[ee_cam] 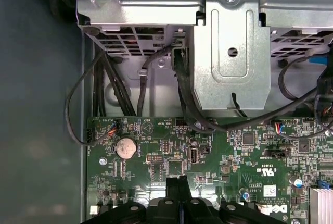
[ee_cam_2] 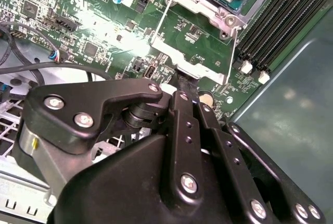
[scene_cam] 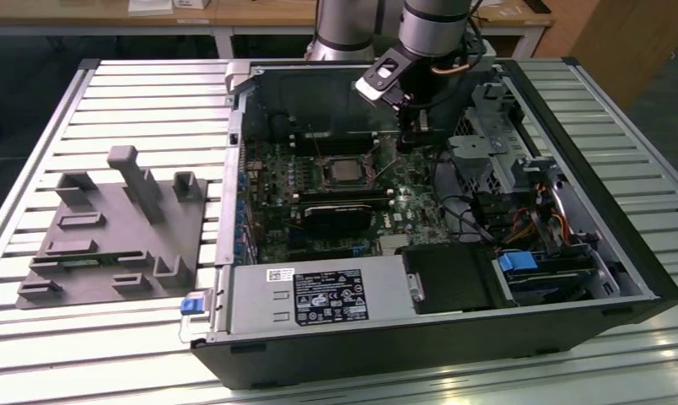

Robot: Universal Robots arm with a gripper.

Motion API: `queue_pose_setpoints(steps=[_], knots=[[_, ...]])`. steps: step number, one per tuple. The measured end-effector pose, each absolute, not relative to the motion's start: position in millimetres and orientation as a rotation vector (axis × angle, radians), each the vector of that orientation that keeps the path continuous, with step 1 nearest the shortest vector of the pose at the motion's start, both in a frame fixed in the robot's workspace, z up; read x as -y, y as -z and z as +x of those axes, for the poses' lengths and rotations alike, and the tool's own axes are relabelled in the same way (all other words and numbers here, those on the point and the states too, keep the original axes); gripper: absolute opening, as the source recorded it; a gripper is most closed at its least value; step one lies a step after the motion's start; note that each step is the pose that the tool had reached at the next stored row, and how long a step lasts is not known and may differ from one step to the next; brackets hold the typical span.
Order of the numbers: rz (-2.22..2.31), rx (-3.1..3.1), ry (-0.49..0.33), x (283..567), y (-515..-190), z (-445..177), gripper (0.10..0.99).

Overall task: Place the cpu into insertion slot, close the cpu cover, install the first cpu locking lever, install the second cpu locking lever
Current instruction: 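Close the cpu cover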

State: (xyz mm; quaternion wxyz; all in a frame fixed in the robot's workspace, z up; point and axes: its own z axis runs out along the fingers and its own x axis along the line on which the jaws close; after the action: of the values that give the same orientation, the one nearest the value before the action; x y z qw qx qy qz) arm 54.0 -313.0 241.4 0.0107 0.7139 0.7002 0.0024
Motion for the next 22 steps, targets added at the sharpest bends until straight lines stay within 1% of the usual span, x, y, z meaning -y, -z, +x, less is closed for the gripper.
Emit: queue_pose_setpoints(steps=[22], knots=[[2.228, -2.185, -0.007, 313.0, -241.4, 48.2, 0.106]])
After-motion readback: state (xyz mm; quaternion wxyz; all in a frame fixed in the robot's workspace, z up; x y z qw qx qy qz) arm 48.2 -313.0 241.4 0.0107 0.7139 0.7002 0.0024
